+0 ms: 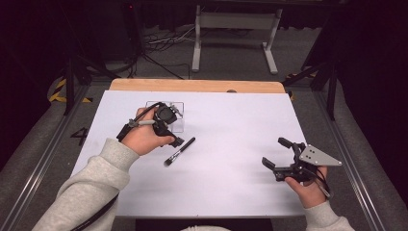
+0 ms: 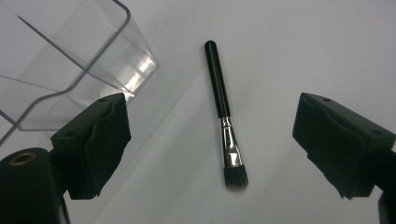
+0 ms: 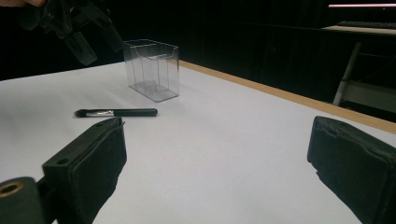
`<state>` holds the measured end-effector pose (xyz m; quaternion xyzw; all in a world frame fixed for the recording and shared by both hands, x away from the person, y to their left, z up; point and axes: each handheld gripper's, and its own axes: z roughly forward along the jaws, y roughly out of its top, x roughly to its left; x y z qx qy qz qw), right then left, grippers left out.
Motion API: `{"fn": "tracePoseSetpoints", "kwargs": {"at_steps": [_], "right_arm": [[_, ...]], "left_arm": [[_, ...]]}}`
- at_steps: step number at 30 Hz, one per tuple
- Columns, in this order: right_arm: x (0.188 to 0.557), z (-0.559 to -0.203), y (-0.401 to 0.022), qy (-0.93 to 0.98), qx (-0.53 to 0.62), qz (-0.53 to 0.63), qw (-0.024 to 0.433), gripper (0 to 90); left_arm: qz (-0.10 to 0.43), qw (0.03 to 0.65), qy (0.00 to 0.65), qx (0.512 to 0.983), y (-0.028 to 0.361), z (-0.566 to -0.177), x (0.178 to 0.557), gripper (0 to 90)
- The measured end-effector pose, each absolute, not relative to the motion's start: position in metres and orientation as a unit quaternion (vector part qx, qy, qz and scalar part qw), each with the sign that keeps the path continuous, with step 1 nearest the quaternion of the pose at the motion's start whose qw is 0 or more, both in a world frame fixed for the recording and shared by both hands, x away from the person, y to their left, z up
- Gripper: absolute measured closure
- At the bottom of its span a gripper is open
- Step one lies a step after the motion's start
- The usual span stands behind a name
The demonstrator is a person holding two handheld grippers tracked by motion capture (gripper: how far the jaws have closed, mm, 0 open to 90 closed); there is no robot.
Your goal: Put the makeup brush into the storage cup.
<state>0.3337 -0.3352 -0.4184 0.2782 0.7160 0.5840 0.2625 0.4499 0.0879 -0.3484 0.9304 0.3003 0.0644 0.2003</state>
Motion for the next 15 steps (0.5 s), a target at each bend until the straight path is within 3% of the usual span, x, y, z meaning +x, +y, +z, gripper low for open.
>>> {"fn": "tracePoseSetpoints", "kwargs": {"at_steps": [15], "right_arm": [[0.334, -0.419, -0.336, 0.718, 0.279, 0.583, 0.259, 5.0]], "left_arm": [[0.036, 0.142, 0.321, 0.936, 0.079, -0.367, 0.464, 16.3]]}}
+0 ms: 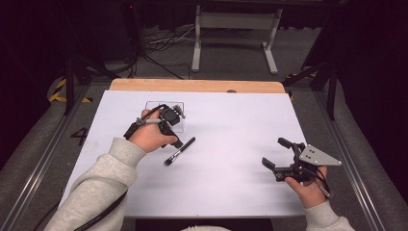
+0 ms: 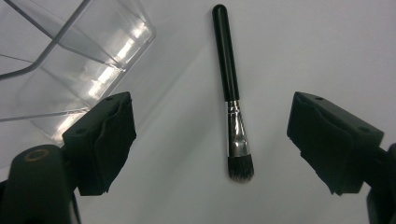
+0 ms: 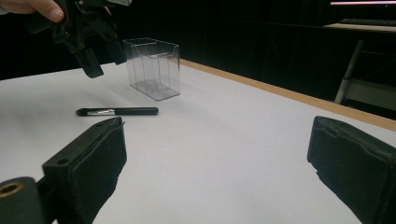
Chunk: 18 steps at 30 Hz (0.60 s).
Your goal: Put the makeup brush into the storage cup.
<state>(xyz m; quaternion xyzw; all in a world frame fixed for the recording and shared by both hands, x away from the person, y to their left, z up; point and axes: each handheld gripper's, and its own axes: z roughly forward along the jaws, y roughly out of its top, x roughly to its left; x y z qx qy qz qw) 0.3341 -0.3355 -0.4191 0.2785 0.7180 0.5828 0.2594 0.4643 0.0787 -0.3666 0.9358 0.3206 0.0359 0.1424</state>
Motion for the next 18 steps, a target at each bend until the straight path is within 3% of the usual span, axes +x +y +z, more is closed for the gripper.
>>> {"fn": "tracePoseSetpoints", "kwargs": {"at_steps": [18], "right_arm": [[0.334, -0.417, -0.337, 0.718, 0.278, 0.582, 0.262, 5.5]], "left_arm": [[0.017, 0.121, 0.328, 0.937, 0.066, -0.407, 0.467, 20.9]]}}
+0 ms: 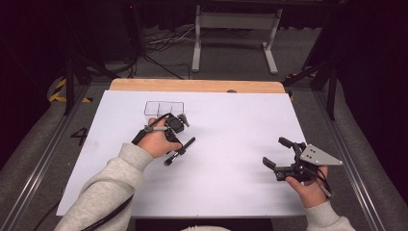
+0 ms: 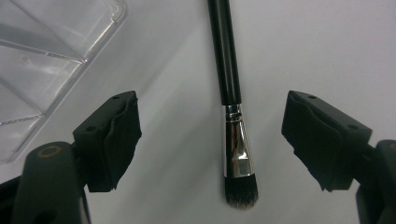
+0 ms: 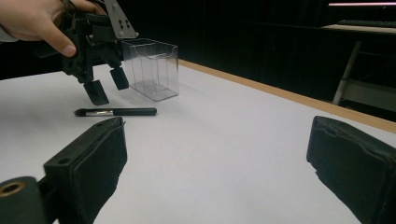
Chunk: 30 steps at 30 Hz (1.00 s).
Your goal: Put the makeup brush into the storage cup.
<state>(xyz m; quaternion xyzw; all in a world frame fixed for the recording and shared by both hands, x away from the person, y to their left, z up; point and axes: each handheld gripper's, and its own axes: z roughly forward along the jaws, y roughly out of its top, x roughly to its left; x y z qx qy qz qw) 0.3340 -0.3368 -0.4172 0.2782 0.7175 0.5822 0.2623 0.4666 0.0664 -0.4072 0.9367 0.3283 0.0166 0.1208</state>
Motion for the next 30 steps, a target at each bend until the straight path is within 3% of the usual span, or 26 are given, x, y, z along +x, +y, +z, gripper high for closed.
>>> {"fn": "tracePoseSetpoints", "kwargs": {"at_steps": [9, 16, 22, 30], "right_arm": [[0.334, -0.417, -0.337, 0.718, 0.279, 0.582, 0.261, 5.6], [0.335, -0.418, -0.337, 0.718, 0.281, 0.583, 0.257, 5.5], [0.335, -0.418, -0.337, 0.717, 0.283, 0.586, 0.252, 5.5], [0.335, -0.418, -0.337, 0.717, 0.283, 0.586, 0.25, 5.6]], "left_arm": [[0.016, 0.113, 0.331, 0.937, 0.064, -0.419, 0.463, 25.7], [0.014, 0.111, 0.33, 0.937, 0.063, -0.423, 0.462, 36.0], [0.015, 0.112, 0.322, 0.94, 0.06, -0.424, 0.459, 50.4], [0.019, 0.11, 0.323, 0.94, 0.061, -0.423, 0.461, 59.3]]}}
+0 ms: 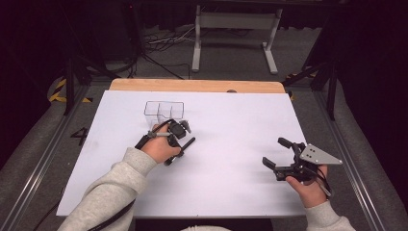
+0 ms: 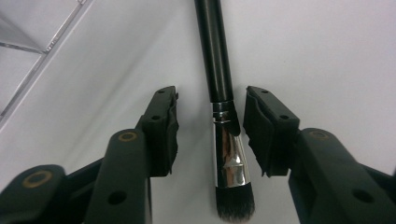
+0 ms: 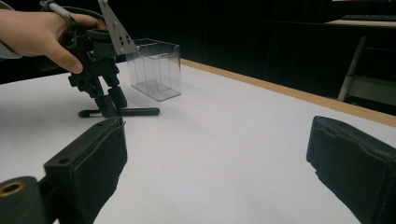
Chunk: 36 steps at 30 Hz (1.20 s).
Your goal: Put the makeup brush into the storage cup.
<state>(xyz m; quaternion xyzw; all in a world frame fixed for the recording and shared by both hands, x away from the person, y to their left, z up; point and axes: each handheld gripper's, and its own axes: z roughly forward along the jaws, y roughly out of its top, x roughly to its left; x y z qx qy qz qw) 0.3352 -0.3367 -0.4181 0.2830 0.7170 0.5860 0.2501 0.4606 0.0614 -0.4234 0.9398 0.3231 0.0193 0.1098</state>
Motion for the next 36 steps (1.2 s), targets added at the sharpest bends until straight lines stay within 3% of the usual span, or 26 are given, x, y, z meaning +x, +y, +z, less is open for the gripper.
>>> {"fn": "tracePoseSetpoints", "kwargs": {"at_steps": [9, 23, 36], "right_arm": [[0.336, -0.419, -0.336, 0.718, 0.284, 0.585, 0.248, 5.5], [0.336, -0.418, -0.335, 0.718, 0.28, 0.59, 0.241, 6.0], [0.336, -0.404, -0.325, 0.729, 0.259, 0.594, 0.22, 9.1]], "left_arm": [[0.026, 0.105, 0.315, 0.943, 0.06, -0.423, 0.458, 77.0], [0.023, 0.099, 0.298, 0.949, 0.06, -0.422, 0.459, 77.8], [0.028, 0.112, 0.23, 0.966, 0.05, -0.397, 0.447, 77.9]]}}
